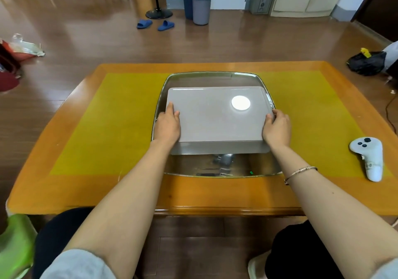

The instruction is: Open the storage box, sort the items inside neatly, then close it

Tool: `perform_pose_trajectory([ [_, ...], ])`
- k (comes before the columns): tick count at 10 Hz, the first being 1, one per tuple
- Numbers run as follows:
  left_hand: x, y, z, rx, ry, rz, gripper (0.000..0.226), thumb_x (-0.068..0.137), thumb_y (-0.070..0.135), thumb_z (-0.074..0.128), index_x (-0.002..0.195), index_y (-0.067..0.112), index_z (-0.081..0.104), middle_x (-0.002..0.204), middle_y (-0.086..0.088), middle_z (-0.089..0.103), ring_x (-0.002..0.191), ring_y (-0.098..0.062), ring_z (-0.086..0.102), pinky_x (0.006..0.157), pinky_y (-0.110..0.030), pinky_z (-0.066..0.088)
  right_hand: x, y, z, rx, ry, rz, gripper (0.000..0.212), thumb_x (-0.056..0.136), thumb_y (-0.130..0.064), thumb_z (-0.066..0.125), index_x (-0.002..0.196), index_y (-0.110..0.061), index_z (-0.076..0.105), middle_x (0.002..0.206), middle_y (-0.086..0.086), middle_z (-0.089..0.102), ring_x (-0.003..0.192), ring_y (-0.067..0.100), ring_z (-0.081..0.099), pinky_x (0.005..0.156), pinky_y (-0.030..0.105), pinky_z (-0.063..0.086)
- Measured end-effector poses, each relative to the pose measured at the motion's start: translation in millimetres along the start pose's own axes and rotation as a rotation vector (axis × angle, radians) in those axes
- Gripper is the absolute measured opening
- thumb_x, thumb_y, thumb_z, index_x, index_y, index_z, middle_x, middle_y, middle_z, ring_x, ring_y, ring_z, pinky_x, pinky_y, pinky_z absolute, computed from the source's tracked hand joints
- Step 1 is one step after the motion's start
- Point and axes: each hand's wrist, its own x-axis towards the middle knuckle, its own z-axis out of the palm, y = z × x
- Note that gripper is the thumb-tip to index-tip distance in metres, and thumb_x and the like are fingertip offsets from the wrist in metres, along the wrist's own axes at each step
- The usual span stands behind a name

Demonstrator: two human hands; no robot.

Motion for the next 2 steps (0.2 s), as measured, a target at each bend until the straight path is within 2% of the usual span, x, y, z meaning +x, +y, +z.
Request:
perform_pose_trajectory([
  [1,-1,4,-4,-0.041,-0.031,-0.01,0.048,0.105,0.031,0.03,0.149,0.013,0.027,0.13,-0.022,0.052,0.116,-0.037,0.05,0.093,-0.044,0.041,-6,-3,-3,-0.013,-0.036,0.016,0.039,0.099,-0.022,0.041,0.134,-0.003,0.046,0.13,0.022,0.05,0.122,0.037,0.044,0.104,0.042,0.034],
  [2,1,-2,-5,-0.144,-0.08,-0.042,0.055,0.103,0.034,0.034,0.151,0.011,0.019,0.143,-0.022,0.042,0.129,-0.038,0.042,0.103,-0.043,0.035,-10,-10,-18,-0.018,-0.007,0.05,0.046,0.099,-0.03,0.043,0.138,-0.006,0.039,0.138,0.018,0.042,0.128,0.036,0.039,0.105,0.046,0.03],
])
